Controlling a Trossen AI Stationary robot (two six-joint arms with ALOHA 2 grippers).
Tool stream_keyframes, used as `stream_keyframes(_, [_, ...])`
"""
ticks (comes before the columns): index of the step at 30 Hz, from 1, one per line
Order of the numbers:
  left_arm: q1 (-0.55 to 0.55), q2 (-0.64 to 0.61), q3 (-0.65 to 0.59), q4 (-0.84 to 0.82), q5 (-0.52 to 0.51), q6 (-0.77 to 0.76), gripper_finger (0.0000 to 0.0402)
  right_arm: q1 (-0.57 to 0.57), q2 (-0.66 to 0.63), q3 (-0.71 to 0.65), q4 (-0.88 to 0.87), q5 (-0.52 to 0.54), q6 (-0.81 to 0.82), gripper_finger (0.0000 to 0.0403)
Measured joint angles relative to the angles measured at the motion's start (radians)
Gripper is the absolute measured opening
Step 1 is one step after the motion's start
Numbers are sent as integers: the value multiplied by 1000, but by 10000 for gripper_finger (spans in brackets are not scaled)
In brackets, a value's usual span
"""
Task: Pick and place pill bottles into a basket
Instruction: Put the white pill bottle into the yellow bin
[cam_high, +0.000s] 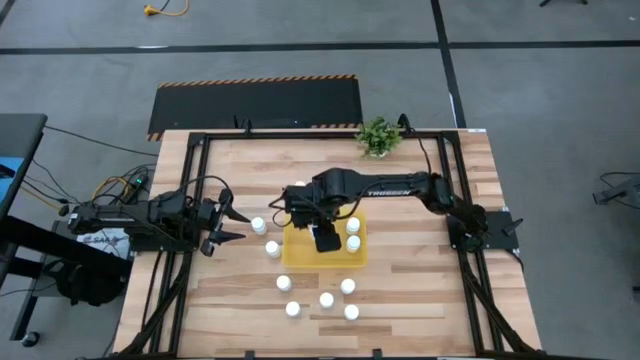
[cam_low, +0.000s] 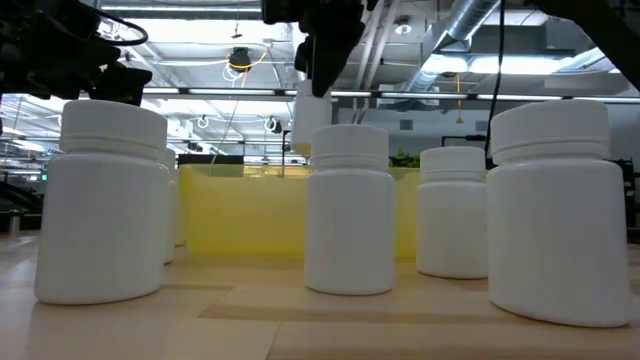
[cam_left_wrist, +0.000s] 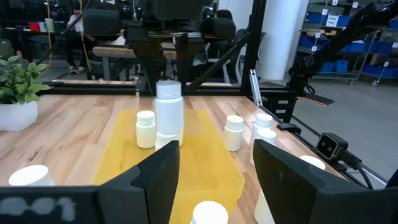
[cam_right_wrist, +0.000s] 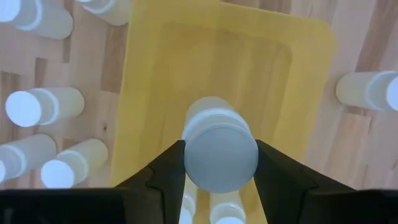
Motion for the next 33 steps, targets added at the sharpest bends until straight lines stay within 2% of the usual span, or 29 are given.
stream_keyframes(19, [0,0,0,0,2,-4,194,73,0,-3,28,2,70,154])
stream_keyframes(33, [0,0,0,0,25,-14,194,73,1,-131,124,1,62,156])
